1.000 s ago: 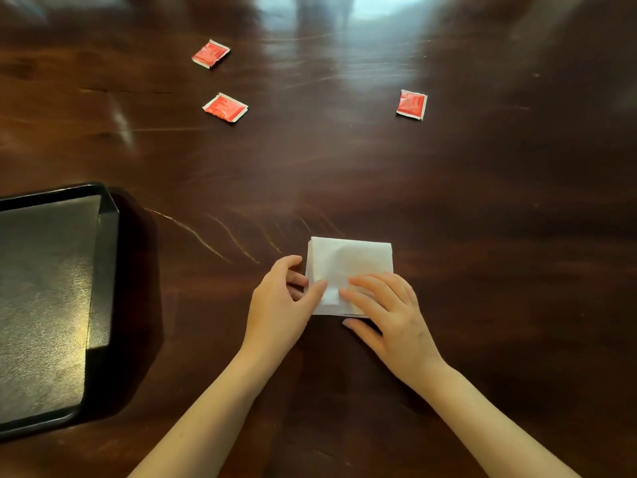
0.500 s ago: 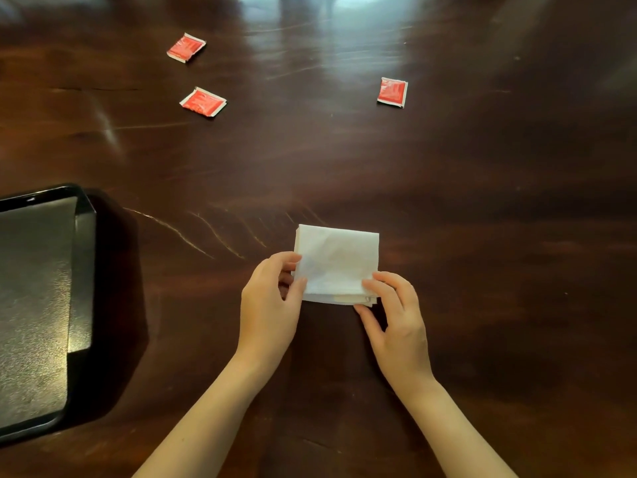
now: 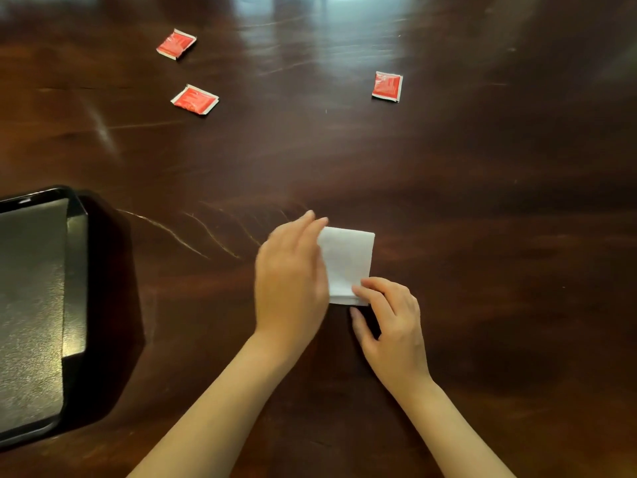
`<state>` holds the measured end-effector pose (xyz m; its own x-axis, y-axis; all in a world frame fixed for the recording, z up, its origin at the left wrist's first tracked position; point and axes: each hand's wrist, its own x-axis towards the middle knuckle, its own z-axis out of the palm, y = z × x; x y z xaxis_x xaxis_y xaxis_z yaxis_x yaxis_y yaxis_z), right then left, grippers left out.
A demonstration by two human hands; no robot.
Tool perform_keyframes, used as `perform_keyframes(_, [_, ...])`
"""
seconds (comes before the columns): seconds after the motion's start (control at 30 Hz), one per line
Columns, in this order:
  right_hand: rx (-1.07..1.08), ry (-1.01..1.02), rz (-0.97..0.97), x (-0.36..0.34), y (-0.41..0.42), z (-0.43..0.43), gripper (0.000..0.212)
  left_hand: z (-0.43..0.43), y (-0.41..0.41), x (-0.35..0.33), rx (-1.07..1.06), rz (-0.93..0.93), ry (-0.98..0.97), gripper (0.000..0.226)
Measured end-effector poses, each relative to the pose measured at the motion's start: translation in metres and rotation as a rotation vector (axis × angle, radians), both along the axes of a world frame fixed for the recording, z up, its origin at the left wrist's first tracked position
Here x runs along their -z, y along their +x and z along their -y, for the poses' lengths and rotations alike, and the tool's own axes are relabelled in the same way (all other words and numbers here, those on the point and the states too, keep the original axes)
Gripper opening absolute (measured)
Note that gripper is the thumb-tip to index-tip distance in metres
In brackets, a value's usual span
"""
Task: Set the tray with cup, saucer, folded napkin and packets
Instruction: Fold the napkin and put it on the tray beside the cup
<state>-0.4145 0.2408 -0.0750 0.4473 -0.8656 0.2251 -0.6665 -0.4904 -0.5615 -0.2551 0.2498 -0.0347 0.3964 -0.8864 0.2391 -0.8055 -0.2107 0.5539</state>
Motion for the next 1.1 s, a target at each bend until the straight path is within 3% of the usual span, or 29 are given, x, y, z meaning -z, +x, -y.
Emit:
perform_keyframes(0.13, [0.023, -0.074, -0.056, 0.003, 0.0, 0.0, 0.024, 0.011, -0.009, 0.032, 0.136, 0.273, 0.404, 0.052])
perform_keyframes(0.23, [0.021, -0.075, -0.073, 0.003, -0.001, 0.001, 0.023, 0.003, 0.002, 0.05, 0.087, 0.279, 0.412, 0.058])
perform_keyframes(0.33, [0.109, 0.027, 0.088, -0.003, 0.0, 0.002, 0.021, 0.005, 0.001, 0.053, 0.088, 0.265, 0.392, 0.06])
perform_keyframes(0.4, [0.188, 0.073, 0.154, -0.009, 0.01, 0.013, 0.033, 0.007, 0.0, 0.055, 0.092, 0.265, 0.407, 0.059])
perform_keyframes(0.5, [0.049, 0.128, -0.107, -0.011, 0.039, 0.035, 0.052, 0.005, 0.001, 0.054, 0.106, 0.279, 0.423, 0.058])
perform_keyframes(0.6, [-0.093, 0.131, -0.382, 0.002, 0.05, 0.044, 0.054, 0.002, 0.004, 0.054, 0.139, 0.266, 0.429, 0.056])
perform_keyframes(0.77, [0.011, 0.142, -0.454, 0.012, 0.04, 0.042, 0.059, 0.003, 0.007, 0.052, 0.14, 0.202, 0.423, 0.054])
perform_keyframes(0.87, [0.005, 0.143, -0.464, 0.011, 0.042, 0.042, 0.061, 0.003, 0.008, 0.04, 0.107, 0.04, 0.382, 0.058])
perform_keyframes(1.0, [0.028, 0.112, -0.501, 0.011, 0.042, 0.04, 0.066, 0.009, 0.004, 0.018, -0.132, -0.326, 0.257, 0.073])
perform_keyframes(1.1, [0.03, 0.114, -0.524, 0.012, 0.042, 0.04, 0.066, 0.021, 0.003, 0.005, -0.327, -0.647, 0.344, 0.069])
